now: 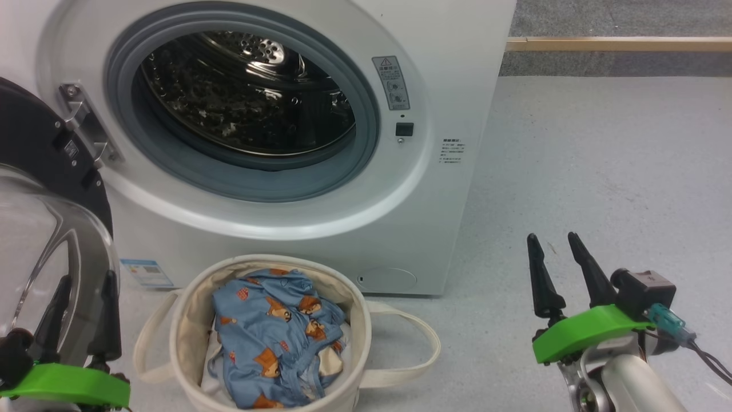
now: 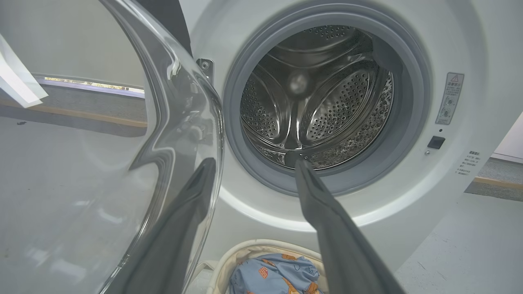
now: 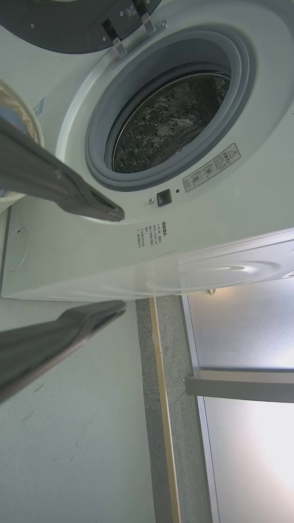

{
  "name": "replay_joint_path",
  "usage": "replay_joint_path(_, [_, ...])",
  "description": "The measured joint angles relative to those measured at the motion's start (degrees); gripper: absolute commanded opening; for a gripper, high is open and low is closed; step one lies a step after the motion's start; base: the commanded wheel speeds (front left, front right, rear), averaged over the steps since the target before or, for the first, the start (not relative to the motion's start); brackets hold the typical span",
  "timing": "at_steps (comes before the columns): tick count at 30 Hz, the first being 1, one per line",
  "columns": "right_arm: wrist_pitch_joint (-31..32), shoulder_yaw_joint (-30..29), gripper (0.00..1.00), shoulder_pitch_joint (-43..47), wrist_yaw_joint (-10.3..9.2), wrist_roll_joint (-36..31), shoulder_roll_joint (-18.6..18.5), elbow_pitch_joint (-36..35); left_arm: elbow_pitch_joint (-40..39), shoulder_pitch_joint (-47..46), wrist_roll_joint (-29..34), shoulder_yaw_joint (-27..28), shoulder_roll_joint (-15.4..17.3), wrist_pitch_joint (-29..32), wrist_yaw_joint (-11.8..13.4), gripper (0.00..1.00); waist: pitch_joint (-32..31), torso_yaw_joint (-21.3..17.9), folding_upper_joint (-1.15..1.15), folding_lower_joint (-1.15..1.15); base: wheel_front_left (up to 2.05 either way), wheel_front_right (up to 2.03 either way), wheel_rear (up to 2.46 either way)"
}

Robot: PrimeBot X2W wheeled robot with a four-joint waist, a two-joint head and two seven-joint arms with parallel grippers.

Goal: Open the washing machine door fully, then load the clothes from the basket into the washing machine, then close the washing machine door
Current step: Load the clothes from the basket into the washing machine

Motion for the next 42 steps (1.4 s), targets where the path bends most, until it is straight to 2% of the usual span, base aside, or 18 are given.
replay_joint_path(21, [0.00, -0.09, 1.00, 0.00, 0.00, 0.00, 0.20, 0.37, 0.25, -0.01, 0.00, -0.01, -0.03, 0.00, 0.00, 1.00, -0.23, -0.08, 0.00, 0.01, 1.03, -0.68, -0.34])
replay_joint_path(29, [0.00, 0.36, 1.00, 0.00, 0.00, 0.01, 0.19, 0.36, 1.53, -0.17, 0.08, 1.01, -0.36, 0.00, 0.00, 1.00, -0.27, 0.00, 0.00, 0.01, 0.12, -0.12, 0.00])
replay_joint_path(37, [0.00, 0.87, 1.00, 0.00, 0.00, 0.02, 0.03, 0.37, 2.68, -1.06, 0.19, 3.35, -2.27, 0.00, 0.03, 1.00, 0.15, 0.21, 0.00, 0.01, 0.00, 0.00, 0.00])
replay_joint_path(42, [0.00, 1.45, 1.00, 0.00, 0.00, 0.02, 0.00, 0.37, 3.01, -1.36, 2.49, 4.20, -2.89, 0.00, 0.09, 1.00, 0.47, 0.32, 0.00, 0.00, 0.00, 0.00, 0.00])
